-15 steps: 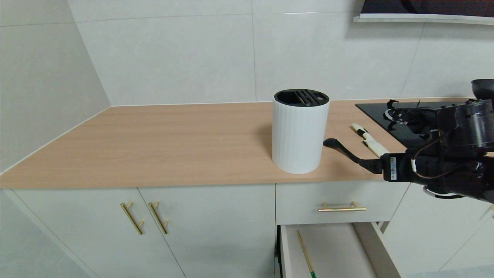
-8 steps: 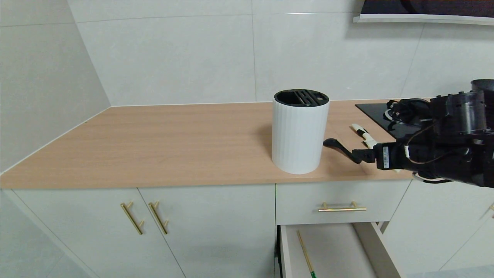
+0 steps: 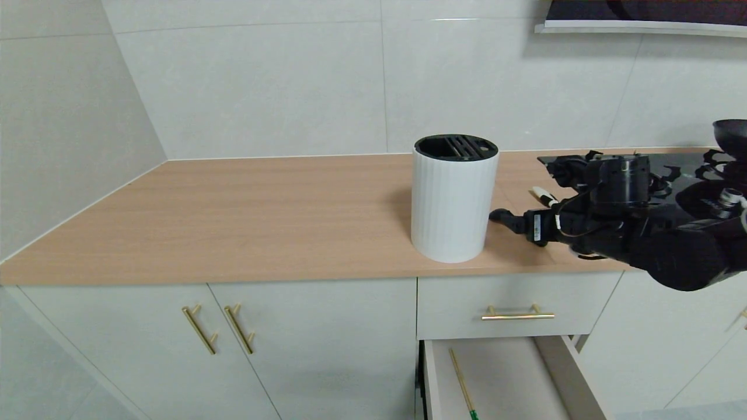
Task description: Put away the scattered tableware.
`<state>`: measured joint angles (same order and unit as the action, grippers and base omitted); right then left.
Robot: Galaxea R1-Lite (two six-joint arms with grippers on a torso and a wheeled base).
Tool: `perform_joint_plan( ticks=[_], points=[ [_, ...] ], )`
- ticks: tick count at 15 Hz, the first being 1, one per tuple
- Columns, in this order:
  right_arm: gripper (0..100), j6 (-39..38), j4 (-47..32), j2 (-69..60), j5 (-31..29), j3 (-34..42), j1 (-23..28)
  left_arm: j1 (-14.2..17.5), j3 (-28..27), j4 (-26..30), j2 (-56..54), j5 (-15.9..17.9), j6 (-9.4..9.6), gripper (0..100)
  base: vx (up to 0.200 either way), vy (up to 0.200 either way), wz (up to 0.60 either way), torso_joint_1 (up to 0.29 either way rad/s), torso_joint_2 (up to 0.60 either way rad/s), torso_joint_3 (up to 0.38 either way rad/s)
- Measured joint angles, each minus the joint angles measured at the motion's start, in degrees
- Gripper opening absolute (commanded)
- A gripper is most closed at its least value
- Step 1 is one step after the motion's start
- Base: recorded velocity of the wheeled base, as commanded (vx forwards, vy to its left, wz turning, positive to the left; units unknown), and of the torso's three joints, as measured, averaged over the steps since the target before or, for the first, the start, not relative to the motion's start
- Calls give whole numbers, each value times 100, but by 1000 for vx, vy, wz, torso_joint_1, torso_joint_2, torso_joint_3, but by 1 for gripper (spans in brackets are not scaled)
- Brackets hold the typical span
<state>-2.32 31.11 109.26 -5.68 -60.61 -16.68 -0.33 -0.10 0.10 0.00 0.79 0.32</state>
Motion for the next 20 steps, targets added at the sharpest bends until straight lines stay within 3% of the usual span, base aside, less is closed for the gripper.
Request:
perform_joint_plan(
  ticks=[2,14,15,20],
  points=[
    [100,13,357,358,-12,-68,139,0,0,0,0,0,0,100,0,0,0,0,0,0],
    [100,11,332,1091,-112,-408,349,-2,0,0,-2,-1,1,100,0,0,0,0,0,0],
    [0,13,332,1100,-121,-413,349,-2,0,-2,0,0,1,100,0,0,0,0,0,0],
    [0,11,349,1113,-123,-430,345,-2,0,0,-2,0,1,100,0,0,0,0,0,0]
  ],
)
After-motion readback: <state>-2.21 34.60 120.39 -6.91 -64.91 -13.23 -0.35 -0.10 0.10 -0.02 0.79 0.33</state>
